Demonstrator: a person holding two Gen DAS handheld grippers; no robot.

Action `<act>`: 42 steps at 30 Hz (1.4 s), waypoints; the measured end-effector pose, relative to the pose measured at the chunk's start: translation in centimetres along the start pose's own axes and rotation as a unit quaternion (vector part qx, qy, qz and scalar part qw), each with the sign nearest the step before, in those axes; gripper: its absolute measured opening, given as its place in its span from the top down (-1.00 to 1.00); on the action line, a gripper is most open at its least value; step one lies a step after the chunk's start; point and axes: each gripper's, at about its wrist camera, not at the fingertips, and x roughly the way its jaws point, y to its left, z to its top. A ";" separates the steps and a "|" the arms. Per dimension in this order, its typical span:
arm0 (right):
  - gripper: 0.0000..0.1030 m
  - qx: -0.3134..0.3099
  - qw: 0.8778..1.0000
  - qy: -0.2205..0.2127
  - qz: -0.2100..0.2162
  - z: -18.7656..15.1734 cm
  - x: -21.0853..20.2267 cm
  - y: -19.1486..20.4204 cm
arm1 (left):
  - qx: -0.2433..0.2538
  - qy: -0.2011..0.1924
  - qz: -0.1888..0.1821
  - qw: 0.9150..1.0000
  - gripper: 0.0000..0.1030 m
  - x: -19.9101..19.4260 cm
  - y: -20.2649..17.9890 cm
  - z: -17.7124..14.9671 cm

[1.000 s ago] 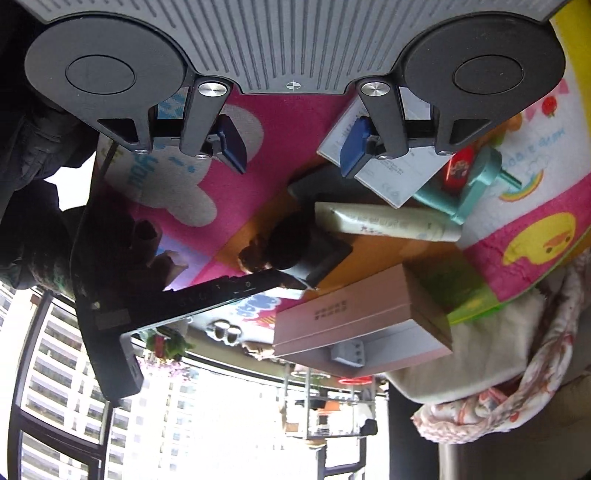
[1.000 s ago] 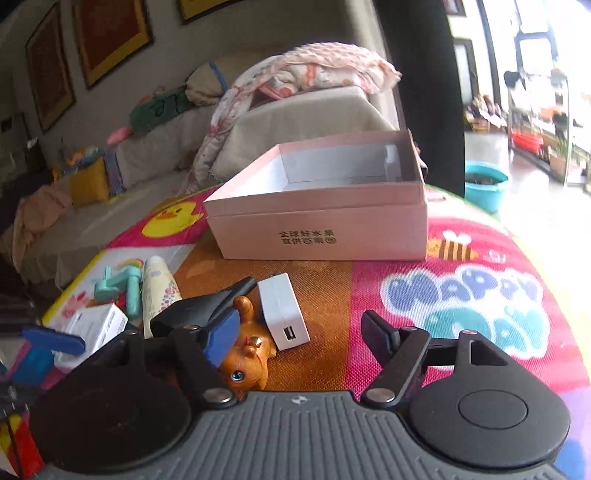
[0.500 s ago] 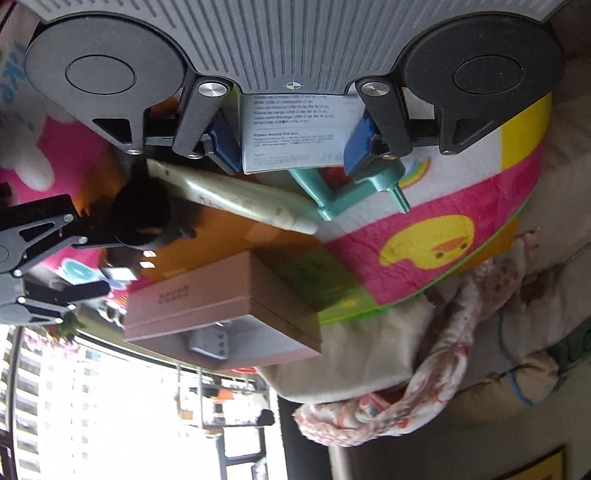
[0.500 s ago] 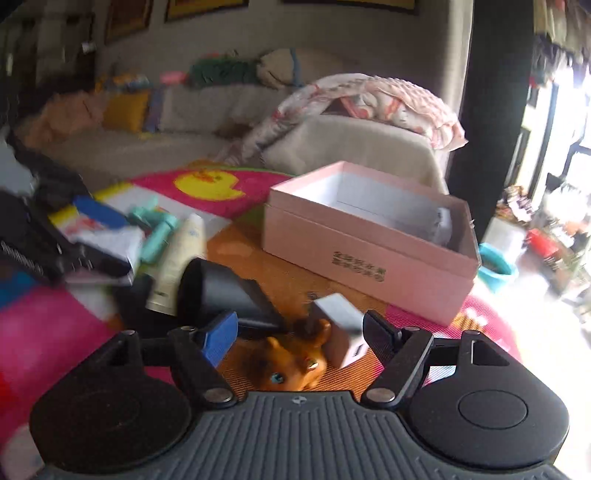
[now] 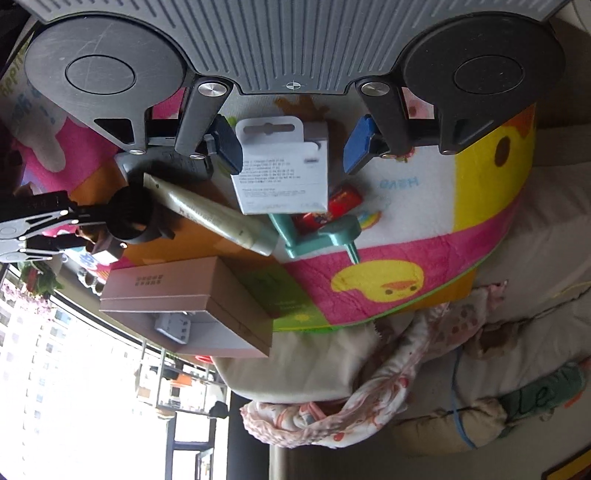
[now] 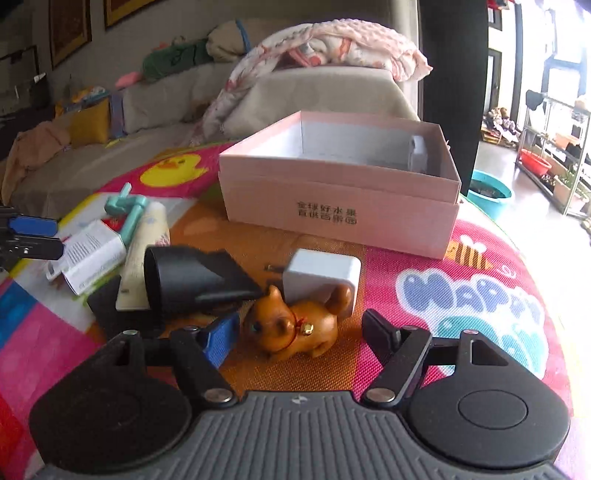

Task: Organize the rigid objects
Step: 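Grasp the white hang-tab product box with the left tool, then lift and hold the white product box with the left tool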

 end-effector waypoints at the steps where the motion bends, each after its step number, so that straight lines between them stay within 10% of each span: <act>1: -0.44 0.001 1.000 -0.002 0.004 0.2 -0.1 0.1 | 0.002 0.002 -0.007 1.000 -0.28 0.3 -0.2 -0.1; 19: -1.00 -0.041 0.998 0.041 0.033 0.7 1.4 1.6 | -0.019 -0.016 -0.054 0.998 -0.42 3.9 -3.3 1.4; 42: -0.85 -0.045 0.998 0.023 0.022 0.3 0.8 1.6 | 0.086 -0.011 0.064 0.994 -0.42 5.0 -5.5 1.6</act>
